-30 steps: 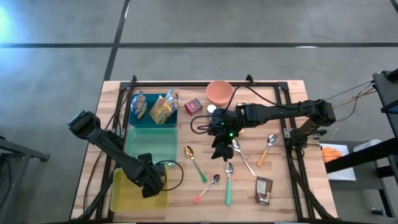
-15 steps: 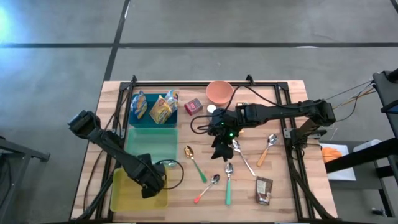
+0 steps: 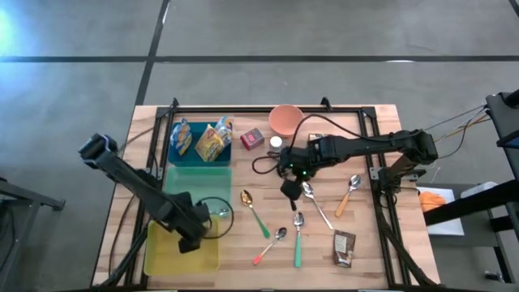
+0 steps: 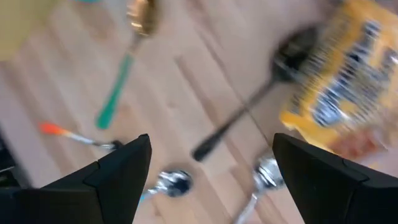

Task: Pick & Place Food Item
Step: Put the silver spoon into the light blue bin

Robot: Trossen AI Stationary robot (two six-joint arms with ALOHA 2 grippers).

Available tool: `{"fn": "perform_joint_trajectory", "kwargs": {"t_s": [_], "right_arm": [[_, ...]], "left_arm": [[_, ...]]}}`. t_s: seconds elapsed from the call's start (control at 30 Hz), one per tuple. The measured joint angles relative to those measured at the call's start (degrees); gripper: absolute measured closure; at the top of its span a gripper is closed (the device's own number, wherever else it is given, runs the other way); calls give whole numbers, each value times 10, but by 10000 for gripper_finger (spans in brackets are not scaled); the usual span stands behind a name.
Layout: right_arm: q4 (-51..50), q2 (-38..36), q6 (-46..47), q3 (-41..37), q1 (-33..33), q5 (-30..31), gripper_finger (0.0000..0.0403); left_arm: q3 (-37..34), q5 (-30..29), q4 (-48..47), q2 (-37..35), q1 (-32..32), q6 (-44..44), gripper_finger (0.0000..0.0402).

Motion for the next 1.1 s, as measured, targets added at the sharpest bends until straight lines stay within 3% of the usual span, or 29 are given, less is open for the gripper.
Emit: {"fn": "perform_joint_trajectory", "kwargs": {"t_s": [0.27, 0.4, 0.73, 0.9, 1.1], "right_arm": [[-36, 3, 55, -7, 10, 13, 72], [-20, 5, 98, -20, 13, 20, 72], [33, 60, 205, -25, 28, 64, 72], [36, 61, 213, -23, 36, 85, 72], [24, 61, 240, -32, 36, 85, 72]], "left_arm": [[-3, -164, 20, -124, 16, -56, 30], [-3, -205, 35, -149, 47, -42, 30], [-4, -204, 86, -147, 136, 121, 30], [1, -142, 155, -120, 164, 293, 30], [14, -98, 166, -86, 207, 343, 30]]}}
